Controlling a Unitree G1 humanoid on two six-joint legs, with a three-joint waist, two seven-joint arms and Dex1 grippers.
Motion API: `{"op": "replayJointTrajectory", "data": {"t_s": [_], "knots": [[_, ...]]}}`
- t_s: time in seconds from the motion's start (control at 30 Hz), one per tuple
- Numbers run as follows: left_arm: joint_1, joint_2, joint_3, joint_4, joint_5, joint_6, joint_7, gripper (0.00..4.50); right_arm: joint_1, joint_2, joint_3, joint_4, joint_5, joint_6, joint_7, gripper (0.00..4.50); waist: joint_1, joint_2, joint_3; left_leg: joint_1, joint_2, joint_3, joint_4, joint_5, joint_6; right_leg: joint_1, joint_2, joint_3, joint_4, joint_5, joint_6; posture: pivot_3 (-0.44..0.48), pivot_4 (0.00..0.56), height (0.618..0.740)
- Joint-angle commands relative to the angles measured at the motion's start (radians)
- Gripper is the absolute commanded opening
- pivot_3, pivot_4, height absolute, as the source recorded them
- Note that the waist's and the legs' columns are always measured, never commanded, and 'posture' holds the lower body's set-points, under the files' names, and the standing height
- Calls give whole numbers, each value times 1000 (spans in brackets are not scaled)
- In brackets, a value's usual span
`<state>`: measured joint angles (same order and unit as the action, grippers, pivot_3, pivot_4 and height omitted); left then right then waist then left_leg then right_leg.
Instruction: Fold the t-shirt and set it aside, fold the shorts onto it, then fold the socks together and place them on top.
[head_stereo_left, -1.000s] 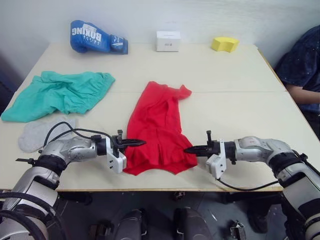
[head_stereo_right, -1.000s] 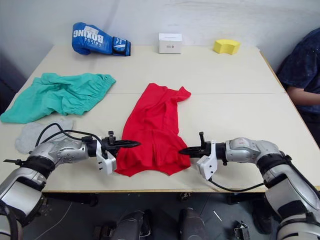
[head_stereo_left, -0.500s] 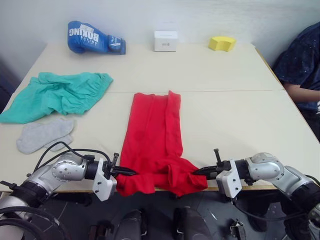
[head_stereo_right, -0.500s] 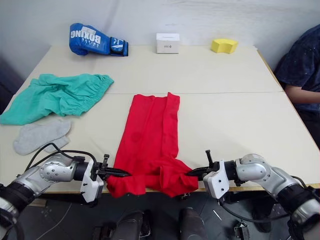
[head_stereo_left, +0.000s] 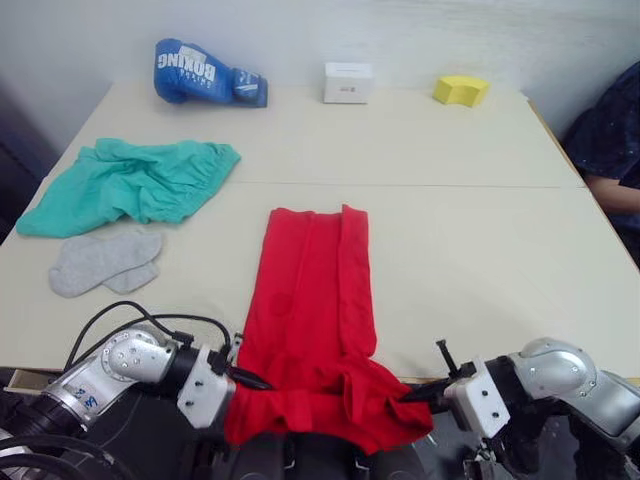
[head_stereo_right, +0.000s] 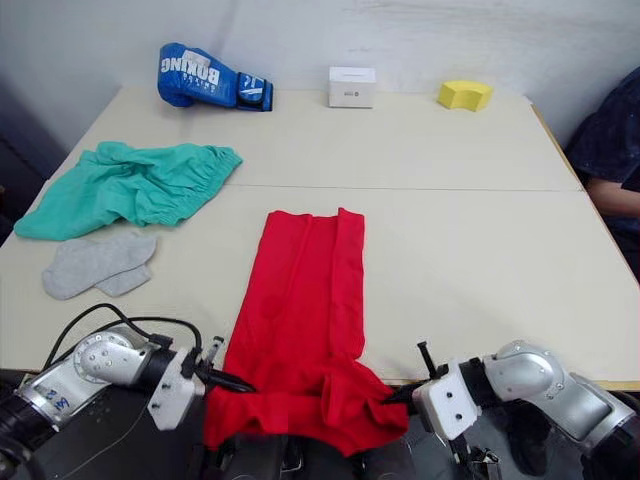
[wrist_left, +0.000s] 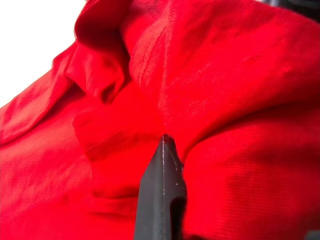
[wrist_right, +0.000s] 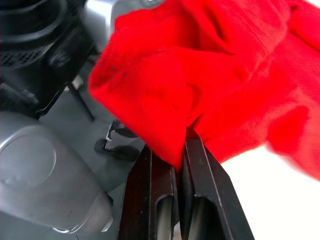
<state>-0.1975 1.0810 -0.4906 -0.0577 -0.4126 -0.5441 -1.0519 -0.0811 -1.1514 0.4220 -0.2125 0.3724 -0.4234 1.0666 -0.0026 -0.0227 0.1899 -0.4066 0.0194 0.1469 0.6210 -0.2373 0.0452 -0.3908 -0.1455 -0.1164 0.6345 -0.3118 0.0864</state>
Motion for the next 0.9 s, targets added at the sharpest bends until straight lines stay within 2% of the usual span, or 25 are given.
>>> {"op": "replayJointTrajectory", "data": {"t_s": [0.03,0.17,0.27,0.37,0.5,0.63,0.73,0.9], "knots": [[-49,43,137,-30,-200,322,-54,35,-16,-38,-176,-40,277,298,2,0,0,0,0,0,0,-1,0,0,0,0,0,0,0,0,0,0,150,740],[-194,-14,218,40,-282,557,-137,35,-170,9,-285,22,366,483,25,0,1,0,0,-1,0,-2,1,0,0,1,0,-1,-1,0,0,0,150,740],[-368,-120,252,181,-288,702,-138,35,-325,98,-303,140,307,506,24,0,1,0,0,-2,0,-2,1,0,0,1,1,-3,-4,1,0,0,150,740],[-522,-229,264,373,-227,780,-141,35,-489,211,-274,310,184,469,28,0,1,0,1,-8,2,-2,9,2,2,-1,4,-5,-3,2,1,0,150,740],[-650,-346,262,625,-116,788,-166,35,-660,375,-242,590,44,398,39,0,-7,0,1,-15,3,1,16,2,2,-5,14,-11,-4,5,5,0,150,740],[-741,-442,277,867,-5,746,-138,35,-770,508,-219,844,-85,266,50,0,-9,0,1,-17,3,3,18,2,4,-5,15,-11,-2,5,5,0,150,740],[-783,-484,304,988,50,707,-119,35,-823,566,-223,957,-142,226,41,0,-16,0,1,-18,3,3,19,1,4,-6,15,-11,-1,5,6,0,150,740],[-829,-531,362,1099,100,696,-98,35,-866,622,-255,1092,-191,191,14,0,-25,-1,1,-19,3,2,25,1,5,-5,13,-11,3,5,6,0,150,740]]}}
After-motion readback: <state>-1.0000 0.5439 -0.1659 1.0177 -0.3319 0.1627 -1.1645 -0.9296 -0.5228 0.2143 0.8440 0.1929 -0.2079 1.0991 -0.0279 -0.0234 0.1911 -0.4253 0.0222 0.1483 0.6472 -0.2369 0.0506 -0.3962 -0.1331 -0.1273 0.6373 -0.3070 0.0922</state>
